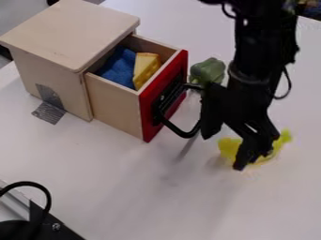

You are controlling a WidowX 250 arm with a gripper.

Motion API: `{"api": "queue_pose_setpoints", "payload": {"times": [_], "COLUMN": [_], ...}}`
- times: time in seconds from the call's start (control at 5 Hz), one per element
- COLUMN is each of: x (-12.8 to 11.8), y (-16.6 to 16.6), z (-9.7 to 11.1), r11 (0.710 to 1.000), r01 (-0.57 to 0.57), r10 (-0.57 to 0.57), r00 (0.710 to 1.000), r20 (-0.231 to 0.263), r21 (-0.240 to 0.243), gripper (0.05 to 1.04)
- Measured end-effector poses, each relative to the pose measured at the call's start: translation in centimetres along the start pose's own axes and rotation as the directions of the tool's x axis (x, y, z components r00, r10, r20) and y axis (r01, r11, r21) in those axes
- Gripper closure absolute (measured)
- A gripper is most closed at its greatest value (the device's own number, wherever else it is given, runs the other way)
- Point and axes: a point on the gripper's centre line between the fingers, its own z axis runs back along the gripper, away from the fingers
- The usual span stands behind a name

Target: Put the banana on top of the drawer

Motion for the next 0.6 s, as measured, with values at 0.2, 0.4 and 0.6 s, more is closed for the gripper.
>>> {"api": "queue_pose_setpoints", "payload": {"times": [0.2,0.4,0.6], "x": [1.3,2.7,3.6], "y": [0.4,0.4,0.4], "z": [0.1,-0.1,-1.1], "r11": [1.0,0.999,0.999], "r01": [0.012,0.022,0.033], "r10": [-0.013,-0.023,-0.033], "r00": [0.999,0.999,0.999], "r20": [0.033,0.04,0.027], "r21": [0.028,0.029,0.025], "gripper": [0.083,0.083,0.083]}}
